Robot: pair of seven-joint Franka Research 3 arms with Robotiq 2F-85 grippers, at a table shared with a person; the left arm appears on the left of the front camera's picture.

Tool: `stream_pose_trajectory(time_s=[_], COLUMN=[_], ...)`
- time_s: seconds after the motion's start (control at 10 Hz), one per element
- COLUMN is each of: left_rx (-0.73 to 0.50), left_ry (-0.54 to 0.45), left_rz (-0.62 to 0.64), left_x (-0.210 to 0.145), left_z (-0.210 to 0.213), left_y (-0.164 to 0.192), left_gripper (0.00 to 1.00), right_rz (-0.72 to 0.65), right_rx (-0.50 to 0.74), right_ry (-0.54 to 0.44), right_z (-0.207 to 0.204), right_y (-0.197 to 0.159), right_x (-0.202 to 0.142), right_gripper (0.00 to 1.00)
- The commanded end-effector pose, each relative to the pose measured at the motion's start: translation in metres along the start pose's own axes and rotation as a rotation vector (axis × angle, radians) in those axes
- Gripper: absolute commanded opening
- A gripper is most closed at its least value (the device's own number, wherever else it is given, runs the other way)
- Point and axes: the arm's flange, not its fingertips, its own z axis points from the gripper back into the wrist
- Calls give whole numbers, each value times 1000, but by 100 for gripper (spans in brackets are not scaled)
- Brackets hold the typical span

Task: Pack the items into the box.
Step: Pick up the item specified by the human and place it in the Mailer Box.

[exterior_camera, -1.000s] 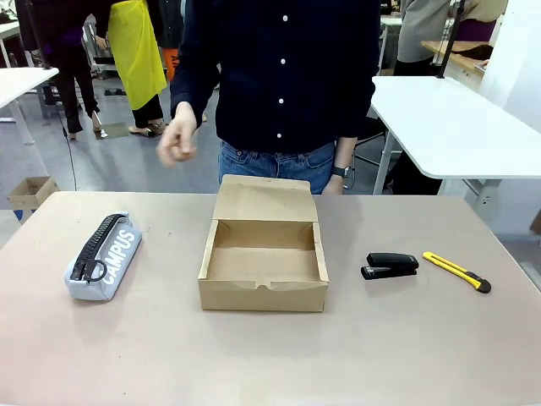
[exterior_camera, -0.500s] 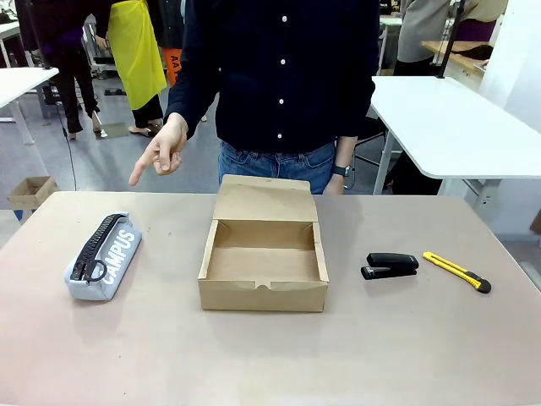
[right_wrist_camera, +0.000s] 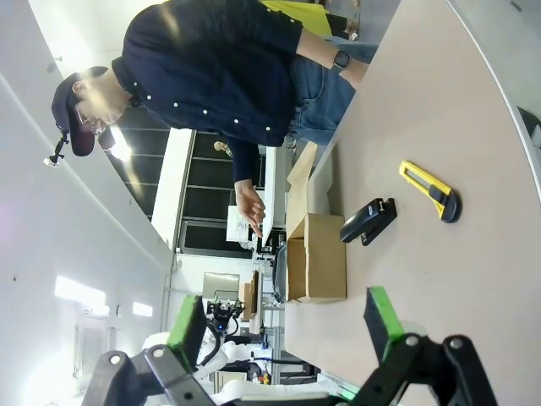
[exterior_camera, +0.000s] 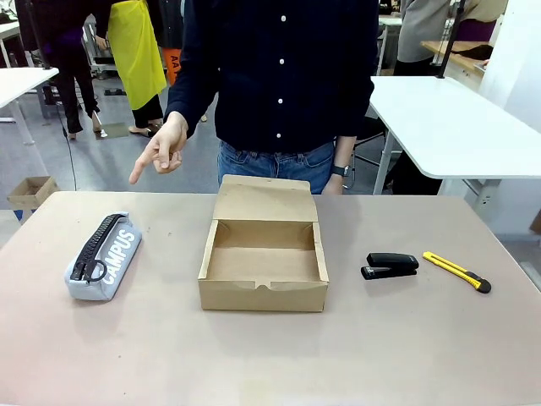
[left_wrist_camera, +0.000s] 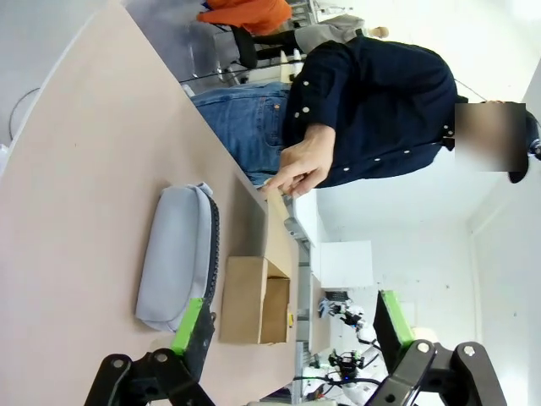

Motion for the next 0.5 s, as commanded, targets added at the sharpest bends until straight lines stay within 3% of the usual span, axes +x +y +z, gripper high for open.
stream_pose_trajectory(time_s=[0.0, 0.3, 0.4], left_rx=[179, 475, 592], left_ry=[97, 293, 277], left_rz=[-84, -296, -345], left_x=[-10, -36, -46], left_z=[-45, -149, -181], left_y=[-37, -91, -100], left_gripper=[100, 100, 100], right_rz=[31, 31, 31], right_rx=[17, 17, 17], right_ry=[-12, -12, -12], right_z=[-2, -2, -2], right_y=[-1, -1, -1], right_x=[0, 0, 0], right_gripper=[100, 100, 100])
